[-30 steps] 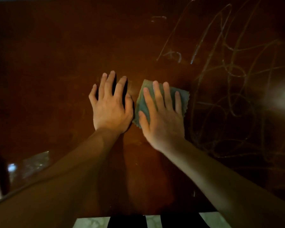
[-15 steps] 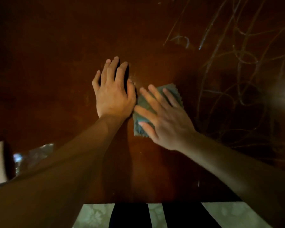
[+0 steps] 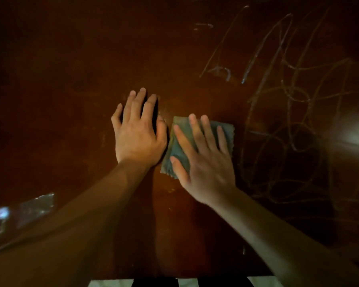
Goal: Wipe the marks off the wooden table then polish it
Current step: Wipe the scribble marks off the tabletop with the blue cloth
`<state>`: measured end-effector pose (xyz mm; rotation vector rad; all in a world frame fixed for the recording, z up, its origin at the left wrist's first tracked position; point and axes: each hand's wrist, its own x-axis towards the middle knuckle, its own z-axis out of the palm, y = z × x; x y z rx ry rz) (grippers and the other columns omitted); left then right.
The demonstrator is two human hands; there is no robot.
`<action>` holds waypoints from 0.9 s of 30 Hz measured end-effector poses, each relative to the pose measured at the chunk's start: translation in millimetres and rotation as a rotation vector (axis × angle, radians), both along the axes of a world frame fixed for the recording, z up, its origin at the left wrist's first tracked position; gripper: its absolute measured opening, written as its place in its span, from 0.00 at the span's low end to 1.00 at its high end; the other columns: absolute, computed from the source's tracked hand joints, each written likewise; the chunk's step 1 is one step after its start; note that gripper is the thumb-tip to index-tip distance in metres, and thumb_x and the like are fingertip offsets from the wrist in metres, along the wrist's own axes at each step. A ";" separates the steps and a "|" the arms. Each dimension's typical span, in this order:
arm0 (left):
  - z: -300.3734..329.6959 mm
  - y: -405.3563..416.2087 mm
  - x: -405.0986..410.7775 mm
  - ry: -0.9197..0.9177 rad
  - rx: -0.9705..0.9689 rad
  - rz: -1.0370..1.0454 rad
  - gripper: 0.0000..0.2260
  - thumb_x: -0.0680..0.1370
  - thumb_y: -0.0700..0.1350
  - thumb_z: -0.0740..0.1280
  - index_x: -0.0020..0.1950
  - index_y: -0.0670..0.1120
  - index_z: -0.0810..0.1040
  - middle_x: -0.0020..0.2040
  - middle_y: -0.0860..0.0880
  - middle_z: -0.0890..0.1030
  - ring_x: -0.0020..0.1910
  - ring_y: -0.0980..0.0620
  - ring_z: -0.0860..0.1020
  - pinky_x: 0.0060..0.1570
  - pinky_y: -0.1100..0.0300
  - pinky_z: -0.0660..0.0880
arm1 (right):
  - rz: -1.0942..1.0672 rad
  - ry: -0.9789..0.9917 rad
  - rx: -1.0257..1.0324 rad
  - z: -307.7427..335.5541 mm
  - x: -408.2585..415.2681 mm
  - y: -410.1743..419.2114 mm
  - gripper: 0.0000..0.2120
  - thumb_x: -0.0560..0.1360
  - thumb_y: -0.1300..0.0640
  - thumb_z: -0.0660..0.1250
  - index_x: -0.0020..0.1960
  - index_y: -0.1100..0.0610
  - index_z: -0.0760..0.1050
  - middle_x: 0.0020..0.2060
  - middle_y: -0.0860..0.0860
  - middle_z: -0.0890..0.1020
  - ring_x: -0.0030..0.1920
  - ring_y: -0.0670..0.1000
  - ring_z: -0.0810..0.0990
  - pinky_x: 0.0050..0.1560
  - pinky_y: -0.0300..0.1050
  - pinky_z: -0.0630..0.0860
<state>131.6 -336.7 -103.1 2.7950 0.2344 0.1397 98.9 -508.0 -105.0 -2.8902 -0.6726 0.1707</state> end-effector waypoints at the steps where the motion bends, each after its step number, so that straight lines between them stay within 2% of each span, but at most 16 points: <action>1: 0.3 -0.2 0.1 0.000 -0.003 0.003 0.22 0.82 0.52 0.56 0.75 0.47 0.68 0.78 0.45 0.65 0.79 0.47 0.57 0.76 0.43 0.52 | 0.006 -0.018 -0.020 -1.3 18.6 -6.3 0.31 0.82 0.38 0.50 0.82 0.48 0.57 0.82 0.57 0.56 0.82 0.59 0.52 0.79 0.62 0.49; 6: -0.7 -1.2 -0.5 -0.011 -0.006 0.000 0.21 0.82 0.52 0.56 0.74 0.47 0.68 0.77 0.46 0.66 0.79 0.48 0.58 0.76 0.44 0.53 | -0.272 -0.021 -0.036 2.8 140.5 -20.5 0.33 0.83 0.38 0.46 0.83 0.51 0.50 0.83 0.58 0.51 0.82 0.61 0.47 0.80 0.64 0.45; 10: -1.7 0.1 -0.4 -0.025 -0.002 0.009 0.21 0.82 0.52 0.57 0.74 0.47 0.68 0.77 0.45 0.66 0.79 0.47 0.58 0.76 0.43 0.54 | -0.182 -0.072 -0.040 1.3 101.0 -11.9 0.32 0.84 0.39 0.47 0.83 0.52 0.53 0.82 0.58 0.54 0.82 0.61 0.50 0.80 0.64 0.48; 13: -0.2 -1.5 -1.0 -0.013 0.011 0.009 0.21 0.82 0.51 0.57 0.74 0.47 0.69 0.77 0.45 0.67 0.79 0.47 0.59 0.75 0.43 0.54 | -0.040 -0.029 -0.008 -0.4 36.4 -10.5 0.31 0.83 0.40 0.52 0.82 0.51 0.55 0.82 0.57 0.56 0.82 0.60 0.51 0.80 0.63 0.49; 15: 1.2 -2.0 -0.7 -0.006 0.012 0.012 0.21 0.82 0.51 0.57 0.74 0.47 0.69 0.77 0.45 0.67 0.79 0.47 0.59 0.75 0.43 0.53 | 0.038 -0.014 0.000 -2.2 25.6 -13.2 0.31 0.82 0.38 0.53 0.82 0.49 0.56 0.82 0.55 0.56 0.82 0.58 0.51 0.80 0.62 0.47; 17: 2.6 -2.0 -0.4 0.004 0.004 0.015 0.21 0.82 0.51 0.57 0.74 0.47 0.69 0.77 0.45 0.66 0.79 0.47 0.59 0.75 0.44 0.53 | 0.058 -0.020 -0.033 -2.7 53.4 -18.6 0.31 0.82 0.37 0.50 0.82 0.48 0.56 0.82 0.54 0.56 0.82 0.58 0.51 0.79 0.61 0.47; 19: 3.9 -2.3 -0.2 0.012 -0.007 0.018 0.21 0.81 0.51 0.57 0.74 0.47 0.69 0.77 0.46 0.66 0.79 0.47 0.59 0.76 0.44 0.53 | -0.025 -0.053 -0.053 -1.7 107.3 -22.7 0.32 0.82 0.37 0.48 0.82 0.49 0.57 0.82 0.55 0.56 0.82 0.59 0.52 0.79 0.62 0.48; 23: 5.1 -4.0 0.4 0.023 -0.003 0.018 0.21 0.82 0.51 0.57 0.74 0.47 0.68 0.77 0.45 0.66 0.79 0.47 0.58 0.76 0.44 0.53 | -0.160 0.023 -0.052 4.2 195.2 -26.0 0.34 0.82 0.36 0.45 0.83 0.49 0.48 0.83 0.56 0.49 0.82 0.60 0.44 0.80 0.62 0.41; 27: 6.1 -3.9 1.1 0.020 0.000 0.028 0.21 0.81 0.50 0.58 0.73 0.46 0.69 0.76 0.45 0.67 0.79 0.46 0.59 0.76 0.43 0.54 | -0.109 -0.068 -0.045 2.4 152.1 -15.5 0.32 0.83 0.38 0.47 0.83 0.52 0.53 0.82 0.57 0.54 0.82 0.61 0.50 0.80 0.63 0.47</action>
